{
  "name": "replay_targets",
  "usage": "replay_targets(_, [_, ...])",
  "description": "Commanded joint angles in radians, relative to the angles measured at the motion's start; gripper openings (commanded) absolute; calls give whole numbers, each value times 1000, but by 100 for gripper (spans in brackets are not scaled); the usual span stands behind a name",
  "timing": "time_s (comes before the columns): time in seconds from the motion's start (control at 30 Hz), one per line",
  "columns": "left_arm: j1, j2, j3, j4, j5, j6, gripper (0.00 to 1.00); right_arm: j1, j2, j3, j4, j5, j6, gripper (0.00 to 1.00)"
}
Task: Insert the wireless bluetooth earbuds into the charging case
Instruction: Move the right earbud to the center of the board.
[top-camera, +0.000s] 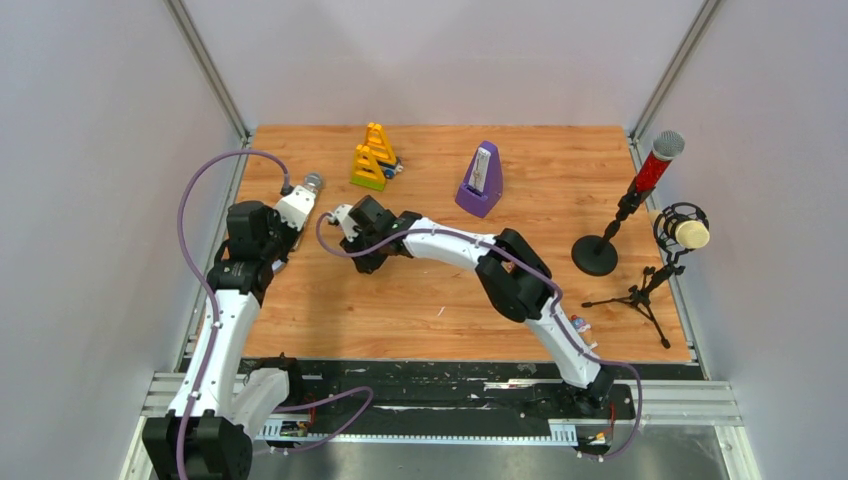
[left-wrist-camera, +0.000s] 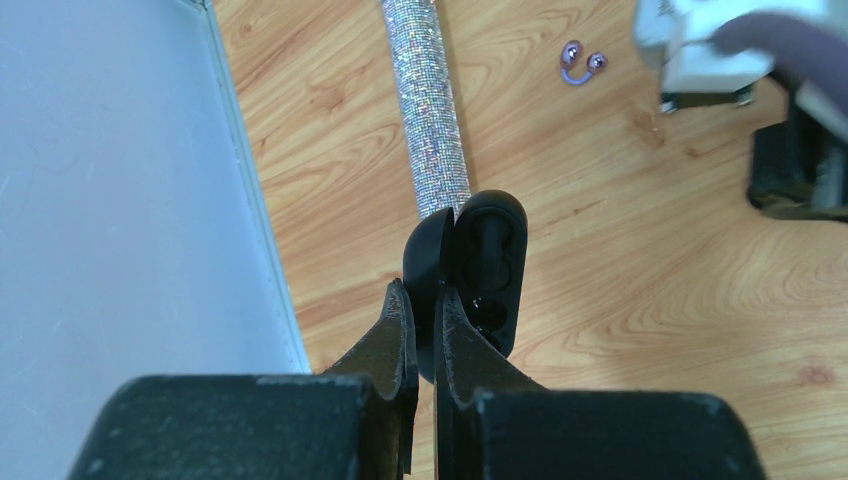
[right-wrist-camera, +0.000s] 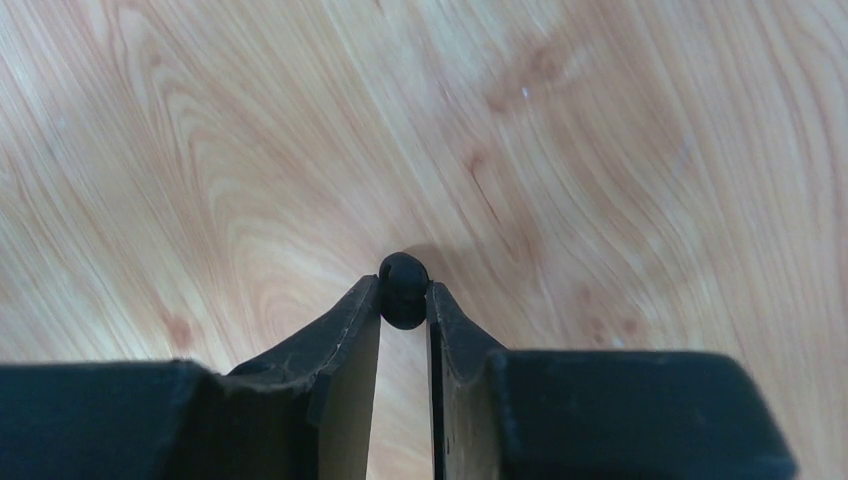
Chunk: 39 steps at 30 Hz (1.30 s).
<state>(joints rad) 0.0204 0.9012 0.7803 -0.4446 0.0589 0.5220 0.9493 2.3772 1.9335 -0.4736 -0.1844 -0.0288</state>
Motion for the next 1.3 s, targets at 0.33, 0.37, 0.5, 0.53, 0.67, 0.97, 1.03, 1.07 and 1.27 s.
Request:
replay_targets(0.33, [6, -36, 0, 37, 57, -22, 0, -218, -489, -334, -283, -271, -573, 22])
replay_targets(0.37, [7, -37, 0, 37, 59, -22, 0, -228, -504, -354, -327, -280, -634, 22])
replay_targets(0.5, [7, -38, 0, 34, 67, -22, 0, -261, -541, -422, -453, -285, -827, 22])
replay_targets(0.53, [7, -38, 0, 34, 71, -22, 0, -263, -546, -442, -473, -273, -863, 23])
replay_targets(0.67, [7, -36, 0, 32, 73, -22, 0, -262, -546, -520, -505, -225, -986, 25])
replay_targets(0.97, [7, -30, -1, 29, 75, -22, 0, -245, -425, -507, -567, -166, -1129, 31])
replay_targets(1.03, [7, -29, -1, 29, 76, -21, 0, -235, -398, -495, -552, -142, -1109, 31])
replay_targets(1.07, [7, -28, -1, 29, 76, -21, 0, -231, -391, -483, -531, -126, -1082, 32])
replay_targets(1.27, [6, -36, 0, 29, 90, -22, 0, -270, -507, -452, -463, -173, -958, 37])
